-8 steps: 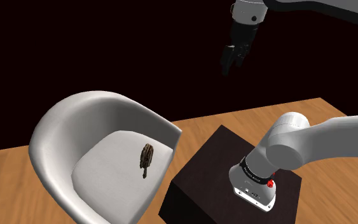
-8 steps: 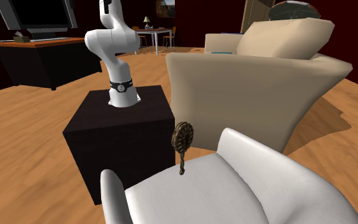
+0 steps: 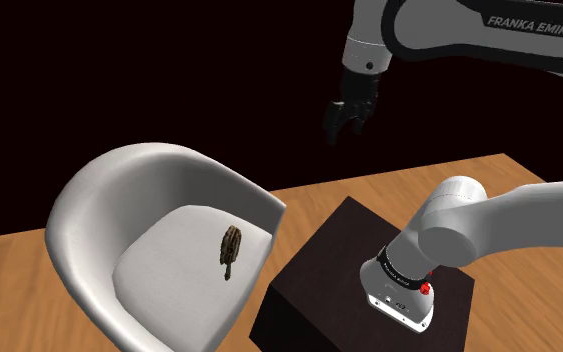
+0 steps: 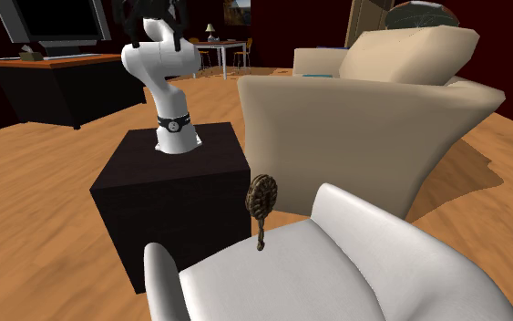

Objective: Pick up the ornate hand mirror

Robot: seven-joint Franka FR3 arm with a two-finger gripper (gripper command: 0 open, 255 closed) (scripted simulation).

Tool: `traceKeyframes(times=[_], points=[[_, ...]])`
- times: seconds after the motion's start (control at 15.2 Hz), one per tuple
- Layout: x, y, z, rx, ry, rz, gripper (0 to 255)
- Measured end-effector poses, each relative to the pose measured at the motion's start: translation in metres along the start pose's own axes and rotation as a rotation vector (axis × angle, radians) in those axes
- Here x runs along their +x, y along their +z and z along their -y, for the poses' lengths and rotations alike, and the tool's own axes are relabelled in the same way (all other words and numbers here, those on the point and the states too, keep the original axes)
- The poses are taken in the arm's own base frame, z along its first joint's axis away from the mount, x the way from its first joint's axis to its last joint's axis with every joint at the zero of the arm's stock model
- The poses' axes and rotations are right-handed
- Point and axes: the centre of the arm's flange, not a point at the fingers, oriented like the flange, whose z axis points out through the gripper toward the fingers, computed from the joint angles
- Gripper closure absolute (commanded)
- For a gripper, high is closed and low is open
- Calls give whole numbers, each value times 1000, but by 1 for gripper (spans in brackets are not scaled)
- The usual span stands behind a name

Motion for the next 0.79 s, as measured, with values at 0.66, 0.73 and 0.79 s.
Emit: traceKeyframes(times=[0.66,0.73,0.79], points=[[25,103,65,115,204,50,0],[27,114,70,127,225,56,0],[31,123,78,139,245,61,0]])
